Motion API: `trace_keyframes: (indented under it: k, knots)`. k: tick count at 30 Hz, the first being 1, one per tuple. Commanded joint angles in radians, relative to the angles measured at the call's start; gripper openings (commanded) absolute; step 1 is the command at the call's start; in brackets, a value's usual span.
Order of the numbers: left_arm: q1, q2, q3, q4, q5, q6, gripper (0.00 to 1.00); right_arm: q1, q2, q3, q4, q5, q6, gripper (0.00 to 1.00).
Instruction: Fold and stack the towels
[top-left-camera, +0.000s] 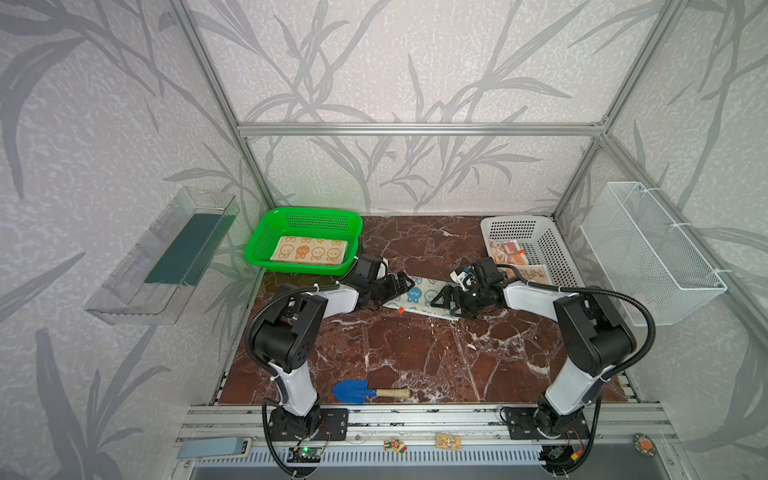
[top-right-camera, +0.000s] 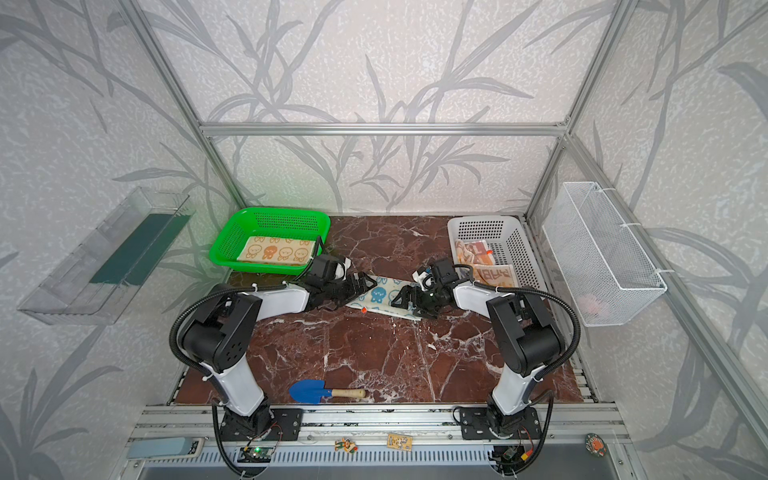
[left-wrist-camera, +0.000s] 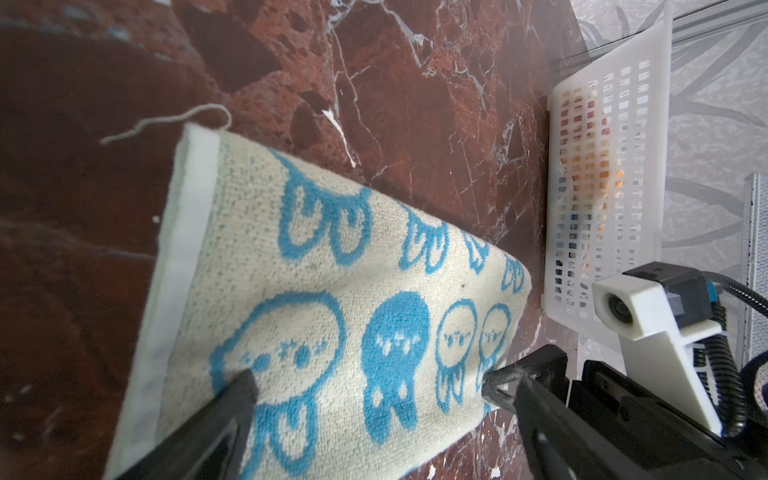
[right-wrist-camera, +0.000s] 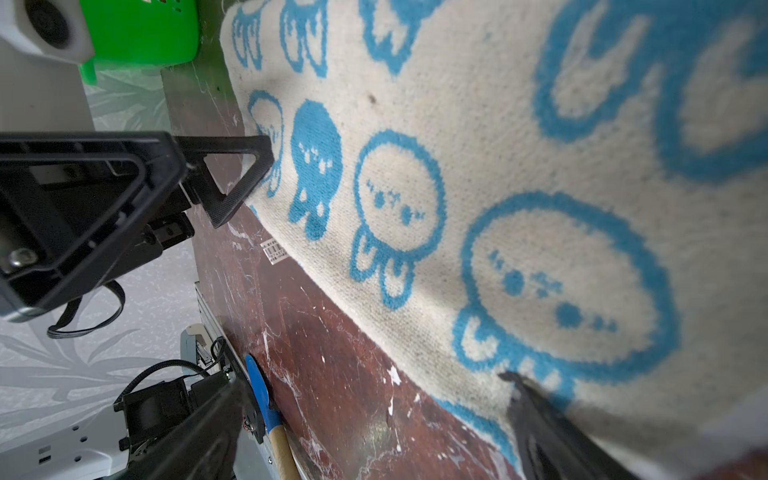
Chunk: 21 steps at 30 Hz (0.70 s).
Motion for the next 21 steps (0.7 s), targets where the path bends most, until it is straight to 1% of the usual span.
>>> trace_keyframes:
  k: [1,3,6,8,12,16,19,21]
  knots:
    - [-0.037,-0.018,-0.02,-0.099,-0.048,0.012,0.99,-0.031,0.083,0.011,-0.189,0.213,-0.087,0.99]
    - [-0.063,-0.039,0.01,-0.153,-0.077,0.038,0.99,-0.033,0.077,0.05,-0.236,0.233,-0.117,0.99]
    - [-0.073,-0.077,0.054,-0.249,-0.129,0.089,0.99,-0.032,0.029,0.069,-0.239,0.181,-0.135,0.99]
    - [-0.073,-0.103,0.082,-0.328,-0.183,0.143,0.99,-0.032,-0.022,0.073,-0.24,0.161,-0.143,0.99]
    - [-0.073,-0.089,0.173,-0.514,-0.266,0.248,0.99,-0.029,-0.099,0.111,-0.321,0.216,-0.179,0.99]
    - [-0.073,-0.064,0.209,-0.578,-0.294,0.282,0.99,-0.03,-0.123,0.143,-0.358,0.246,-0.196,0.99]
    - [-0.073,-0.041,0.224,-0.587,-0.273,0.285,0.99,-0.033,-0.111,0.165,-0.375,0.281,-0.194,0.99]
    - [-0.074,-0.012,0.242,-0.603,-0.256,0.288,0.99,-0.035,-0.07,0.194,-0.399,0.287,-0.199,0.99]
